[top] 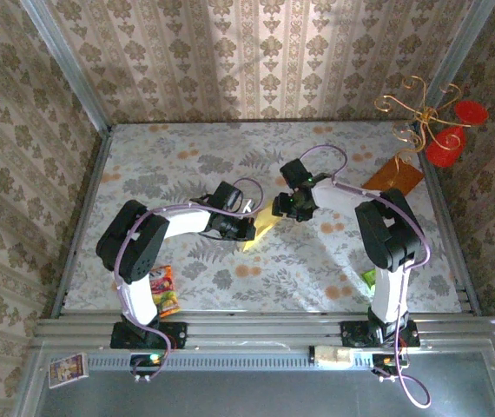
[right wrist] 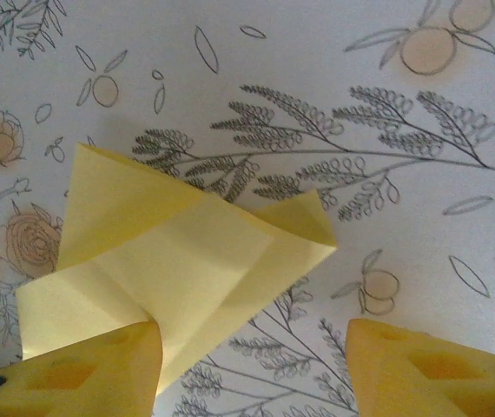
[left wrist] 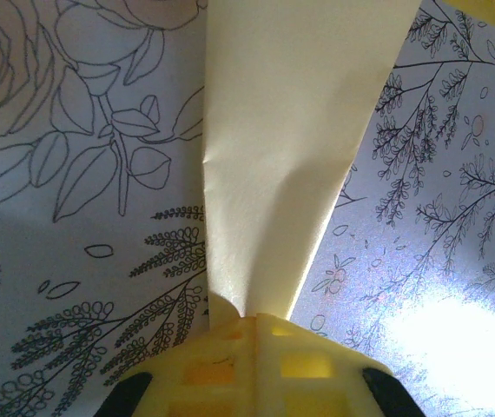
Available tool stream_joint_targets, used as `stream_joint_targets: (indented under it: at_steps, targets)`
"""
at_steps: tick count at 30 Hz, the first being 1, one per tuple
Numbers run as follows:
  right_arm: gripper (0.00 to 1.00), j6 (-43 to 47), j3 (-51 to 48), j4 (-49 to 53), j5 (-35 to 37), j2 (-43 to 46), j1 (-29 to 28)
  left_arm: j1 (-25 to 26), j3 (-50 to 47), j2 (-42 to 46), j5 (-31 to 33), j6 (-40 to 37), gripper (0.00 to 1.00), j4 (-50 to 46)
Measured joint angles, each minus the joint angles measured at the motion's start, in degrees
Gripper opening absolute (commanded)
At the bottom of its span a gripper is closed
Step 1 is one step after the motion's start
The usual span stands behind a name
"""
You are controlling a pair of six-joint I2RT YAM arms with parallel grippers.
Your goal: Fold a paper plane with a square sheet of paper (pick it up from the middle)
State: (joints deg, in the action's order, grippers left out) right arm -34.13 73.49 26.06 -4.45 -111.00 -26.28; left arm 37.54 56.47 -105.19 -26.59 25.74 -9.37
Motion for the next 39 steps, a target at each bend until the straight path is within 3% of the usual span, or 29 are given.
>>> stream_joint_targets:
  at_steps: [7, 14, 19, 39]
  targets:
    - [0.61, 0.61, 1.73, 0.28, -0.28, -1.27, 0.0, 0.0, 0.11, 0.0, -0.02, 0.0, 0.0, -0.07]
    - [0.44, 1.18, 3.67, 2.27, 0.02, -3.39, -0.04, 0.31, 1.09, 0.0, 0.09, -0.57, 0.01, -2.01]
    - [0.39, 1.42, 3.67, 2.73, 0.74, -3.5, -0.07, 0.68, 2.86, 0.0, 0.07, -1.36, 0.03, -3.89]
    - [0.36, 1.4, 3.52, 2.82, 1.11, -3.5, -0.04, 1.51, 11.41, -6.8, -1.9, -2.23, 0.07, -4.13]
